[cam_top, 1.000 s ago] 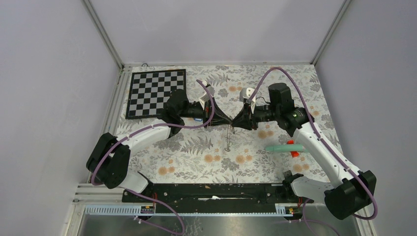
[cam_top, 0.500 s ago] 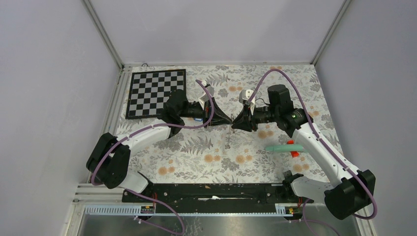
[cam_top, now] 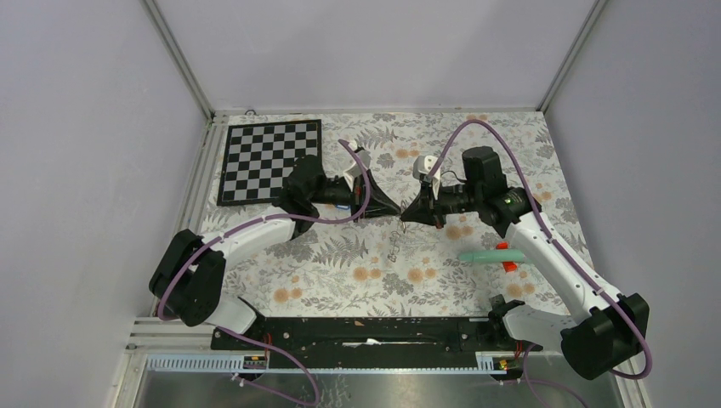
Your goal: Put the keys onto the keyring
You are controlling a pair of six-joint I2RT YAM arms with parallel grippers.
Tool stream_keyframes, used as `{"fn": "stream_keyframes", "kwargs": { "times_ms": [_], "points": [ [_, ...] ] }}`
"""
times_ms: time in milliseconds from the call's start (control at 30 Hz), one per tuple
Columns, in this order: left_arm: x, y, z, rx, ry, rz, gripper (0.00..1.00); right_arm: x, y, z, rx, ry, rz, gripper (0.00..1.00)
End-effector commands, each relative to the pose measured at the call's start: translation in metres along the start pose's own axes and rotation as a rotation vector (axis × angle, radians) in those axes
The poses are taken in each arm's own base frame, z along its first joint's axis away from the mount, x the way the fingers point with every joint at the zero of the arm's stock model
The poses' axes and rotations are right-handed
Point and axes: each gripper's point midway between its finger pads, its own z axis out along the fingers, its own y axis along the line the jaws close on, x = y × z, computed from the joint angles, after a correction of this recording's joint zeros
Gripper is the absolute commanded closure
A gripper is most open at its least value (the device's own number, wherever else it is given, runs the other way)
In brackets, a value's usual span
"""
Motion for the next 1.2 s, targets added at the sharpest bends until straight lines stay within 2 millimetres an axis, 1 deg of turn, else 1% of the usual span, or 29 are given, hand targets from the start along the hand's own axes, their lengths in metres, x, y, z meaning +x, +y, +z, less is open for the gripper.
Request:
{"fn": "stream_keyframes", "kwargs": {
  "times_ms": [0, 33, 67, 167, 233, 333, 467, 600, 733, 833, 1000, 1167],
  "points": [
    [-0.013, 0.0, -0.005, -0.008, 0.004, 0.124, 1.0, -0.011, -0.004, -0.01, 0.045, 0.031, -0.072, 1.0],
    [-0.011, 0.003, -0.006, -0.02, 0.023, 0.14, 0.98, -0.009, -0.008, -0.012, 0.062, 0.058, -0.073, 1.0],
    [-0.01, 0.007, -0.007, -0.033, 0.05, 0.164, 0.93, -0.005, -0.01, -0.015, 0.078, 0.093, -0.066, 1.0],
    [-0.007, 0.016, -0.01, -0.068, 0.116, 0.238, 0.73, -0.001, -0.014, -0.022, 0.106, 0.177, -0.055, 1.0],
    [-0.007, 0.018, -0.011, -0.076, 0.141, 0.267, 0.64, 0.002, -0.014, -0.025, 0.12, 0.219, -0.05, 1.0],
    [-0.007, 0.018, -0.008, -0.07, 0.149, 0.285, 0.56, 0.003, -0.015, -0.027, 0.135, 0.262, -0.043, 1.0],
    [-0.007, 0.014, 0.004, -0.037, 0.154, 0.291, 0.51, 0.005, -0.015, -0.026, 0.135, 0.302, -0.023, 1.0],
    [-0.006, 0.012, 0.015, -0.007, 0.158, 0.286, 0.49, 0.005, -0.013, -0.023, 0.126, 0.31, -0.014, 1.0],
    [-0.005, 0.012, 0.021, 0.005, 0.161, 0.273, 0.49, 0.005, -0.012, -0.021, 0.123, 0.311, -0.013, 1.0],
    [0.0, 0.011, 0.025, 0.014, 0.168, 0.261, 0.53, 0.003, -0.012, -0.02, 0.12, 0.301, -0.011, 1.0],
    [0.007, 0.012, 0.025, 0.014, 0.174, 0.255, 0.57, 0.002, -0.011, -0.019, 0.12, 0.285, -0.014, 1.0],
    [0.004, 0.012, 0.028, 0.019, 0.162, 0.243, 0.65, 0.004, -0.011, -0.017, 0.116, 0.28, -0.009, 1.0]
  ]
}}
